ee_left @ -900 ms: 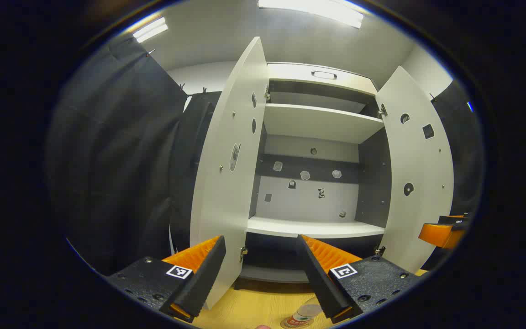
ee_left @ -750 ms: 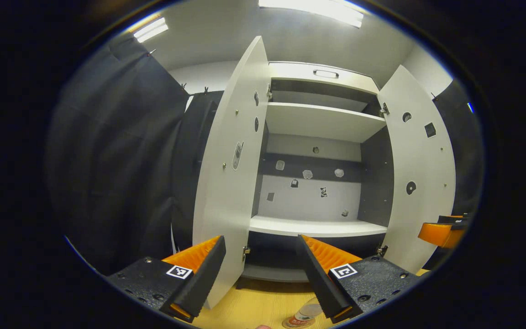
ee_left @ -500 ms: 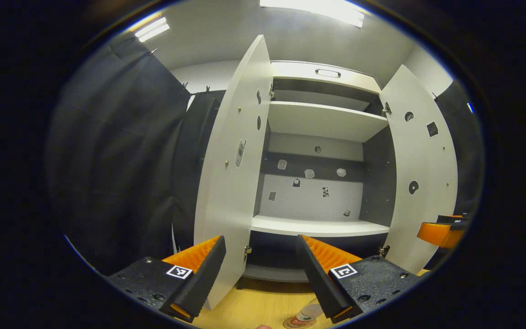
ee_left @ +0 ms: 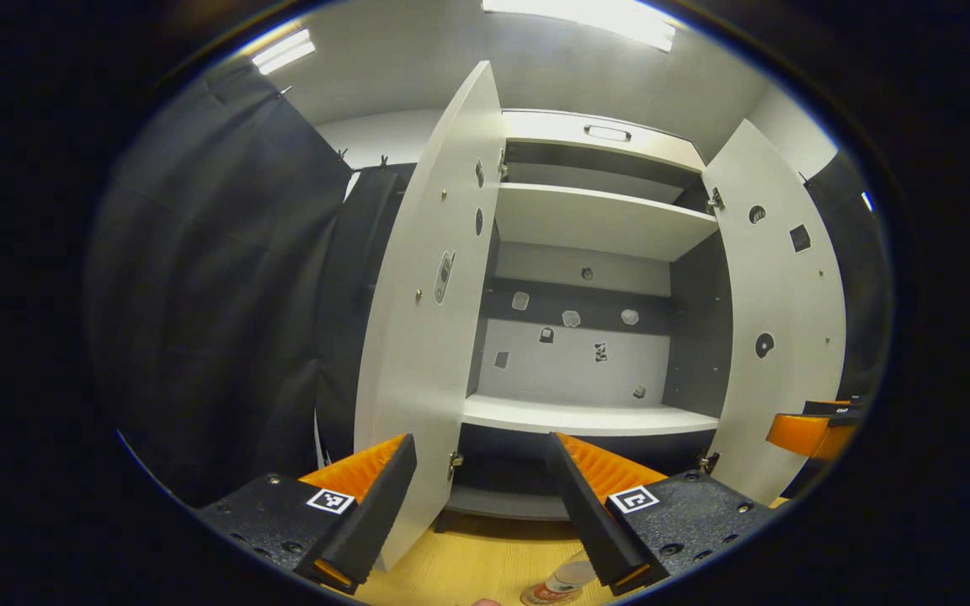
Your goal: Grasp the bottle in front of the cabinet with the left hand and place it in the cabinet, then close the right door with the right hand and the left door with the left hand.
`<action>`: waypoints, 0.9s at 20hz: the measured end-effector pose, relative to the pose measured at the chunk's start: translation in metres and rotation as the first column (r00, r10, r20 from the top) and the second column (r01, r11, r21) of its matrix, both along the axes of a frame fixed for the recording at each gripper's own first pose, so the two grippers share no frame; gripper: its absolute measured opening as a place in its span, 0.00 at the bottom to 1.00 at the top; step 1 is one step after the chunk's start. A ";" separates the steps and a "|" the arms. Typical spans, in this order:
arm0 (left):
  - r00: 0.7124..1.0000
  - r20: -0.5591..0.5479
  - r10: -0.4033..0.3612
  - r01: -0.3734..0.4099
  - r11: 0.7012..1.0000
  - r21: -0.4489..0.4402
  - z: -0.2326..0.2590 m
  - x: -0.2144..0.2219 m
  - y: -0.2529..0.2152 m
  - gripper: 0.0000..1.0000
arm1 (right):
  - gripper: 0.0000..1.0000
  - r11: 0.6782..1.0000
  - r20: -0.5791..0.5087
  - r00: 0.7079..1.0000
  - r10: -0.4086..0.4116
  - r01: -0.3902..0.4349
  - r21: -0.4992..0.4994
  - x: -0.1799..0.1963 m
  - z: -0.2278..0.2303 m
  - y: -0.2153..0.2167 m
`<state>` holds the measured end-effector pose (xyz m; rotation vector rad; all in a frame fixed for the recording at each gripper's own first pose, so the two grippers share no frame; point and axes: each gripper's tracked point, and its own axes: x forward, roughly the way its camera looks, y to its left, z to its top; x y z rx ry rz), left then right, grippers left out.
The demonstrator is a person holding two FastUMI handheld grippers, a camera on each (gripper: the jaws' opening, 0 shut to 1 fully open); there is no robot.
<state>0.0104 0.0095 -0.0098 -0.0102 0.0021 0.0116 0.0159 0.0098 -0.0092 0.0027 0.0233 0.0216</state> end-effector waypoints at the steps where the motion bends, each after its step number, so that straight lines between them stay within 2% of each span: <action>1: 1.000 0.001 0.002 -0.002 1.000 0.000 0.000 0.000 0.001 0.94 | 0.96 1.000 0.000 1.000 0.000 0.000 0.001 0.000 0.000 0.000; 5: 1.000 -0.009 0.009 -0.009 1.000 0.007 -0.005 0.002 0.003 0.94 | 0.96 1.000 0.001 1.000 -0.002 0.002 -0.002 -0.001 -0.001 -0.001; 8: 1.000 -0.014 -0.028 0.027 1.000 -0.014 -0.009 0.007 -0.012 0.95 | 0.96 1.000 -0.006 1.000 -0.006 0.006 -0.004 -0.002 -0.003 -0.003; 11: 0.986 -0.051 -0.159 0.157 0.986 -0.056 -0.029 0.010 -0.056 0.94 | 0.96 1.000 -0.008 1.000 -0.021 0.021 -0.016 -0.008 -0.003 -0.009; 14: 0.950 -0.095 -0.296 0.290 0.954 -0.080 -0.062 0.005 -0.100 0.95 | 0.97 0.999 -0.005 0.999 -0.040 0.040 -0.033 -0.014 -0.003 -0.016; 18: 0.910 -0.174 -0.377 0.372 0.926 -0.061 -0.120 0.001 -0.128 0.95 | 0.97 0.997 -0.001 0.998 -0.063 0.063 -0.055 -0.022 -0.004 -0.026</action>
